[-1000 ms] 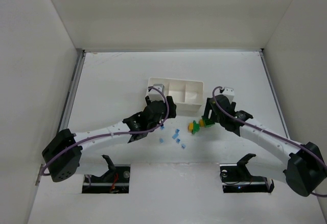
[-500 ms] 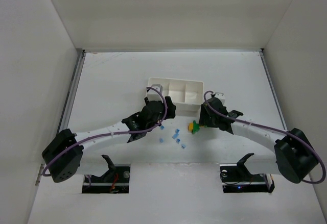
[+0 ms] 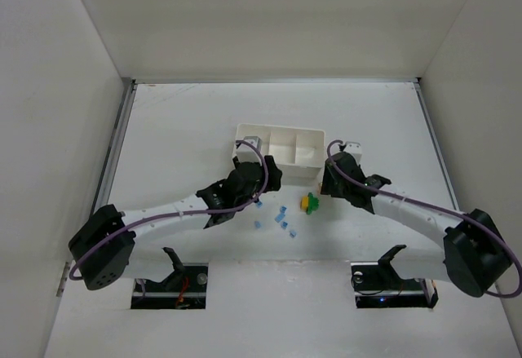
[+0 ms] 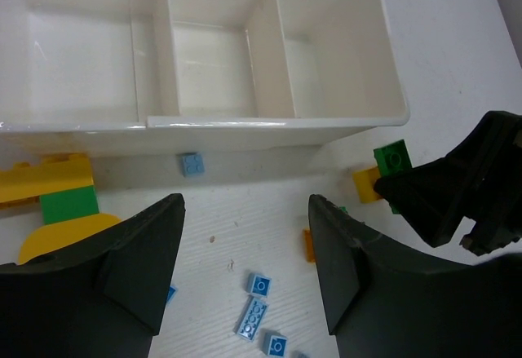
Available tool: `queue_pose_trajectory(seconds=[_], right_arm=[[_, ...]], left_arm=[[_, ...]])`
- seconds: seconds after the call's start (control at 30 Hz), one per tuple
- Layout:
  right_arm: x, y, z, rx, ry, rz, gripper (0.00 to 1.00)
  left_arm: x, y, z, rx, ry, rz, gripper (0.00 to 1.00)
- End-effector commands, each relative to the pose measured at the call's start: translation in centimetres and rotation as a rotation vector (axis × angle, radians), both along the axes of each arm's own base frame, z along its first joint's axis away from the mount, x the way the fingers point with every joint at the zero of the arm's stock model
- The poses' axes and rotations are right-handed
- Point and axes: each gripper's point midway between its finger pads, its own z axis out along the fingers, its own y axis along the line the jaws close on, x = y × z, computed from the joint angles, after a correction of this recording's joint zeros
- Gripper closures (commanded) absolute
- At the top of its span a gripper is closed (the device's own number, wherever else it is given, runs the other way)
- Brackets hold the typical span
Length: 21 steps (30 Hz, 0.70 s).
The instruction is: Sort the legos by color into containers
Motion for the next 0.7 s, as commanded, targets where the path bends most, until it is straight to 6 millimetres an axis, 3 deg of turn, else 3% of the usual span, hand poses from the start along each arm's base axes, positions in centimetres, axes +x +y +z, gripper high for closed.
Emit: queue_pose_trajectory(seconds=[0.0,0.17,0.4,0.5,0.67], right_arm=[[1.1,0.7,3.4,0.053,-0.118,0.001,0.74],[1.5,2.8,8.1,0.201,-0.222,0.068,0.75],[1.4,7.9,15.2,0.516,-0.331,0.239,0.75],[1.0,9.0,17.0,0.607,-0.355,0.290,0.75],[0.6,9.2,18.0,0.698,-0.367,0.322,0.75]], left_arm=[[0.0,-1.5,2.7,-0.072,-0.041,-0.021,0.41],[-0.5,-3.4,6.0,-0.190,-0.020,-0.068,0.45],[-1.4,-5.4,11.0,-0.425,0.041,-0.134,0.46],[-1.5,-5.5,11.8,-0.453,0.044,-0.140,0.46],[-1.4,-5.0,11.5,-0.474,0.065,-0.118,0.46]])
